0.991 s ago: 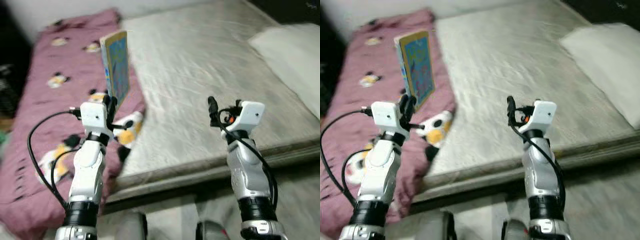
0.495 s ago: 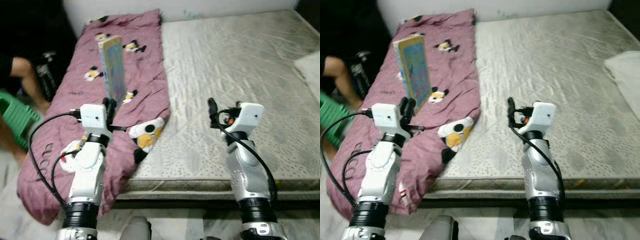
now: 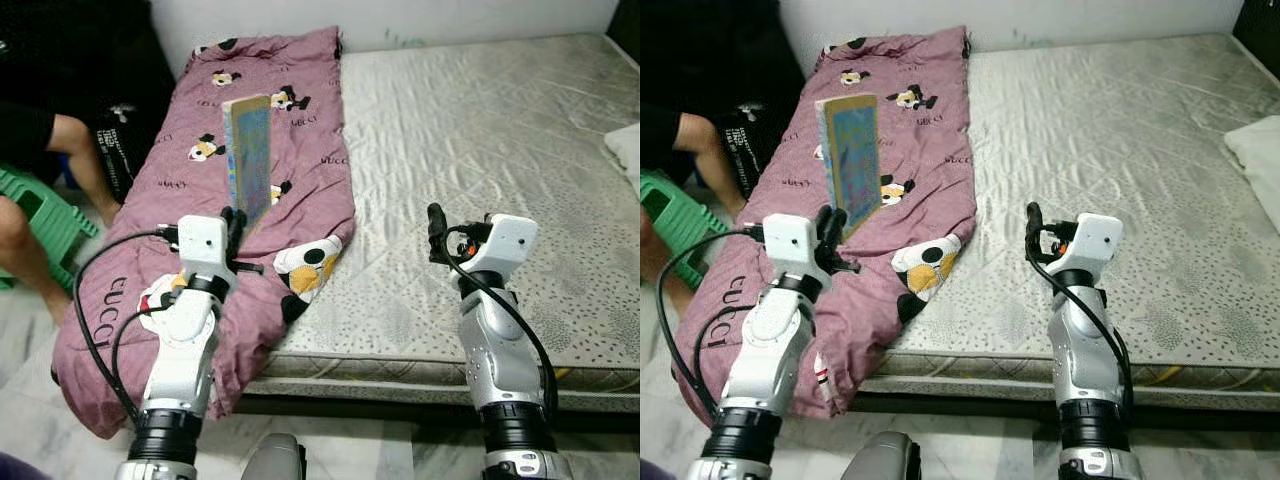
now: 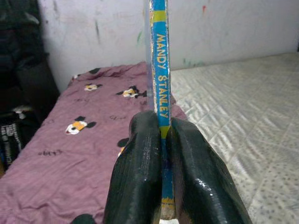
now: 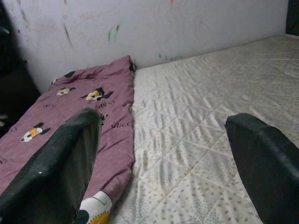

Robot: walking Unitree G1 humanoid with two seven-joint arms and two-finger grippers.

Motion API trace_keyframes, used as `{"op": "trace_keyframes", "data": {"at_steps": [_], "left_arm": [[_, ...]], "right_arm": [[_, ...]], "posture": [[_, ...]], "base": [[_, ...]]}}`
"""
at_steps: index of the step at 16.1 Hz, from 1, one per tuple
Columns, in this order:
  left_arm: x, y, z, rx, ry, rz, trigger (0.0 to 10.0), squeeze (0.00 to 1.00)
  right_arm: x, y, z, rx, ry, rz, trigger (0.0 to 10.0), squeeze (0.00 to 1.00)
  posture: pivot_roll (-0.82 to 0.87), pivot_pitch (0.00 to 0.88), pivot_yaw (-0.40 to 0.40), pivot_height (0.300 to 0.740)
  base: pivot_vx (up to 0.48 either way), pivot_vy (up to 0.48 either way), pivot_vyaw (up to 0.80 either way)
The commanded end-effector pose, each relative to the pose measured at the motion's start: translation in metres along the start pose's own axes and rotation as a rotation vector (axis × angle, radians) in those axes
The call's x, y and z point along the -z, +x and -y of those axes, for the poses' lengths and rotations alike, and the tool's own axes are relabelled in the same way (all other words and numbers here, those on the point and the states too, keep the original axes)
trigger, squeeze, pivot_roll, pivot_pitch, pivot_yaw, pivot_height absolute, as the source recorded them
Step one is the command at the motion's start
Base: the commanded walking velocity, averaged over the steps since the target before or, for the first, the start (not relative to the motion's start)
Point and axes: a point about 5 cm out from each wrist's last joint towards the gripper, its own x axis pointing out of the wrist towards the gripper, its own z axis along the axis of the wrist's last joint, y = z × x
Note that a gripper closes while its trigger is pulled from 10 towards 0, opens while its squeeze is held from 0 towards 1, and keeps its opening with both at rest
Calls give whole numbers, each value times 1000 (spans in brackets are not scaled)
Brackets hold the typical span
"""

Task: Clean up the room

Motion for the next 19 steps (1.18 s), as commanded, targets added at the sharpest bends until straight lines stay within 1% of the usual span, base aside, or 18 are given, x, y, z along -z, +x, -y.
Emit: {"op": "trace_keyframes", "data": {"at_steps": [1, 2, 3, 5, 6, 7, 11, 13, 14, 15, 17, 19], "left_arm": [[-9, 4, -6, -18, 21, 32, 3765, 0], [-11, 5, -6, -17, 23, 34, 6118, 0], [-11, 6, -5, -12, 29, 30, 10000, 0], [-8, 5, -1, -11, 12, 3, 10000, 0], [-5, 4, 4, -6, 2, -13, 10000, 0], [-4, 4, 5, -7, 2, -16, 10000, 0], [-7, 8, 5, -25, 8, -6, 10000, 0], [-7, 6, 1, -60, 18, 1, 10000, 0], [-5, 0, -5, -113, 9, -6, 10000, 0], [-3, -3, -7, -129, -2, -8, 10000, 0], [-2, -8, -11, -166, 4, -11, 10000, 0], [-2, -11, -16, -200, 11, -9, 10000, 0]], "right_arm": [[0, 2, -5, -6, 13, 7, 10000, 0], [0, 2, -7, -7, 13, 7, 10000, 0], [1, 1, -7, -8, 11, 4, 10000, 0], [3, 0, -4, -5, 1, -11, 10000, 0], [4, -2, -2, -3, -2, -10, 10000, 0], [5, -2, -1, -1, -3, -11, 10000, 0], [5, 1, -5, -4, -5, -2, 10000, 0], [5, 4, -10, -39, -10, -10, 10000, 0], [5, 10, -18, -93, -18, -23, 10000, 0], [5, 12, -21, -110, -18, -28, 10000, 0], [5, 16, -27, -142, -16, -34, 10000, 0], [5, 21, -37, -181, -5, -41, 10000, 0]], "posture": [[-33, 0, 141, 740], [-33, 0, 135, 740], [-34, 0, 132, 740], [-37, 0, 125, 740], [-41, 0, 124, 740], [-43, 0, 126, 740], [-41, 0, 137, 740], [-25, 0, 106, 740], [0, 0, 62, 740], [10, 0, 45, 740], [35, 0, 14, 740], [52, 0, -5, 740]], "base": [[0, 0, 0], [0, 0, 0], [0, 0, 0], [0, 0, -800], [0, 0, -506], [0, 0, -400], [0, 0, 0], [0, 0, 0], [0, 0, 0], [0, 0, 0], [0, 0, 0], [0, 0, 0]]}}
